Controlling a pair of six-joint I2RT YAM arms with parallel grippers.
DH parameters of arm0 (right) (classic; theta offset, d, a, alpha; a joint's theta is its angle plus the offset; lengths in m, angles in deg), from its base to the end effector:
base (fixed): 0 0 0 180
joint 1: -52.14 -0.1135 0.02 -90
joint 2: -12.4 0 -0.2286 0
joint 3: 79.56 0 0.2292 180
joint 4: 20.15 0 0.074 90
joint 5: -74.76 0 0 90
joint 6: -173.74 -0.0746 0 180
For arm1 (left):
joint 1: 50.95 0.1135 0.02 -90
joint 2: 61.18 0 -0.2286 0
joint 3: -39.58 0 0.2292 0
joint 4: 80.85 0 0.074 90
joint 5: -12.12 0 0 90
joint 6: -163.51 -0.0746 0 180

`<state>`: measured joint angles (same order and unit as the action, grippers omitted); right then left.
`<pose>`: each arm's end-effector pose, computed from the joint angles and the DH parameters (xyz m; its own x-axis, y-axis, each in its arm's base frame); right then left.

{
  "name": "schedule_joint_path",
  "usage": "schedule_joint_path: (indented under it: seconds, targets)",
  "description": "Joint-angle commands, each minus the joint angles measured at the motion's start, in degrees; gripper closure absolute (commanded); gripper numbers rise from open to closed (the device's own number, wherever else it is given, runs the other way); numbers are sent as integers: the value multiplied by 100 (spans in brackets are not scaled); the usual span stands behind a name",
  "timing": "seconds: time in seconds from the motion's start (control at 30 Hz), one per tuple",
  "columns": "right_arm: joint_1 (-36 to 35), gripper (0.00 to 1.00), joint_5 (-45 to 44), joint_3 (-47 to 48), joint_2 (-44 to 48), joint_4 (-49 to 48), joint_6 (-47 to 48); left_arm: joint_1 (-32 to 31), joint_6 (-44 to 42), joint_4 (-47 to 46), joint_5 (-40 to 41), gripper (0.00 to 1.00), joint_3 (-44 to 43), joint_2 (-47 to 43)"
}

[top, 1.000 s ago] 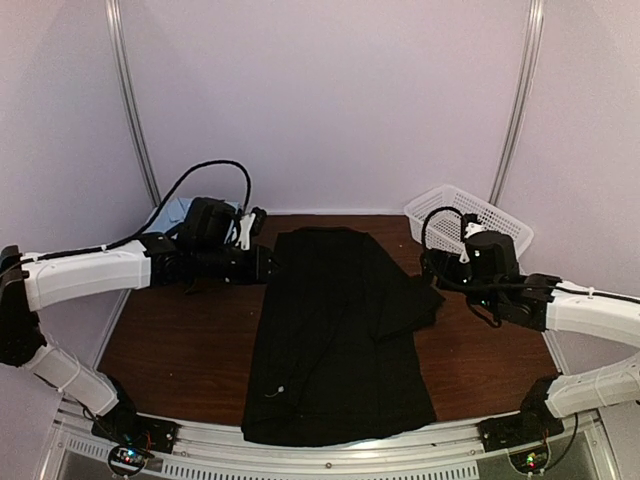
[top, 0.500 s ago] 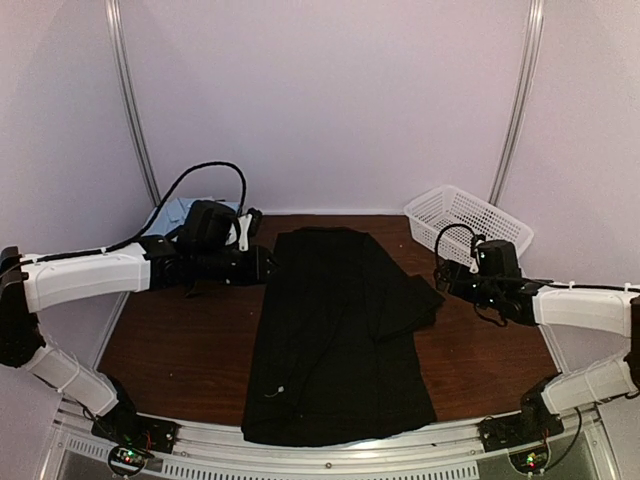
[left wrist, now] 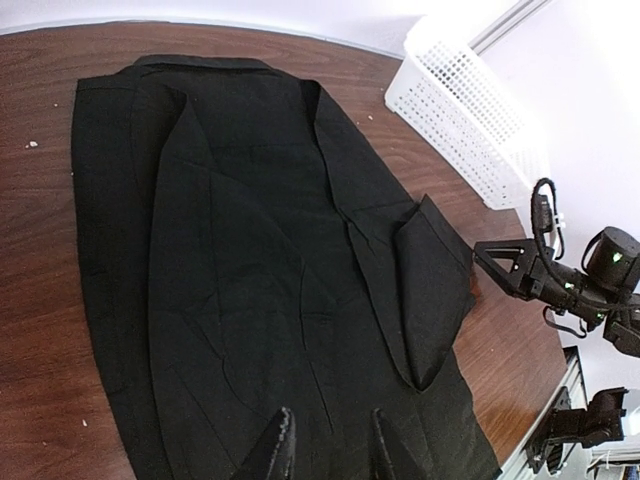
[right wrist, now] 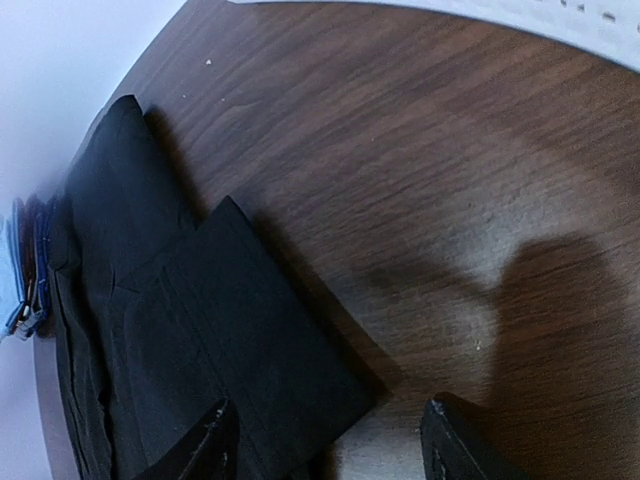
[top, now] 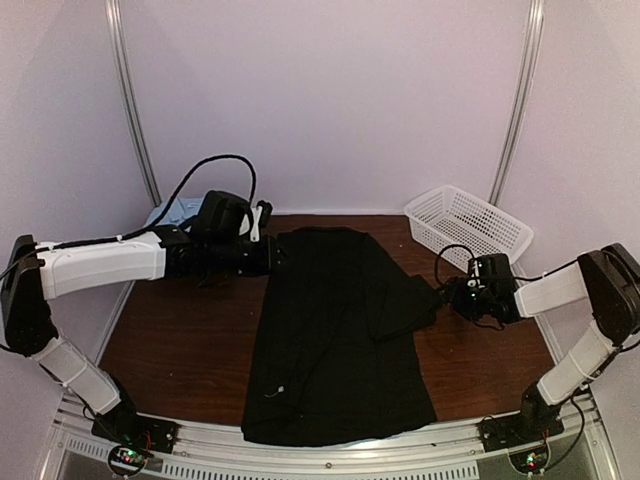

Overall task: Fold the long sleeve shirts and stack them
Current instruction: Pick up the sleeve from the 1/3-folded shirt, then pass from the right arm to the left

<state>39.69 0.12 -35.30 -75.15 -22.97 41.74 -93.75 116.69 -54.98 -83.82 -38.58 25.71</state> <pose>0.2770 0.0814 0.0900 -0.7418 0.4970 -0.4503 0.1234 0.7611 0.6368 0.2561 -0.2476 0.2228 -0.8090 -0.1784 -0.5600 0.2533 0.7540 -0.6061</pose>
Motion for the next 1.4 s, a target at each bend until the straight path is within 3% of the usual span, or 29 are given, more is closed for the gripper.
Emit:
schedule_joint_path:
  seconds: [0.0,0.2,0.53,0.67,0.87,1.1,1.23,1.37]
  targets:
    - [67,40,643,6,-329,-620,-299,-5,-92,-46,76,74,-360,165]
    - [74,53,789,-106,-645,-1122,-605,-8,-142,-112,-87,74,-538,335]
    - [0,100,752,90,-428,-1162,-470,-8,-379,-358,-917,73,-590,646]
    - [-310,100,522,222,238,-786,-186,-7,-503,-390,-1178,70,-618,651]
    - [-1427,100,-66,694,1058,11,346,-8,-592,-565,-1581,65,-556,668]
    - [-2591,100,-624,1247,1103,417,578,-4,-537,-1166,-2396,61,-399,827]
    - [-3135,100,-948,1712,907,728,783,-8,-589,-1277,-2447,58,-415,867]
    - [-3623,100,-1293,1987,594,958,986,-8,-42,-1715,-2740,55,-300,937]
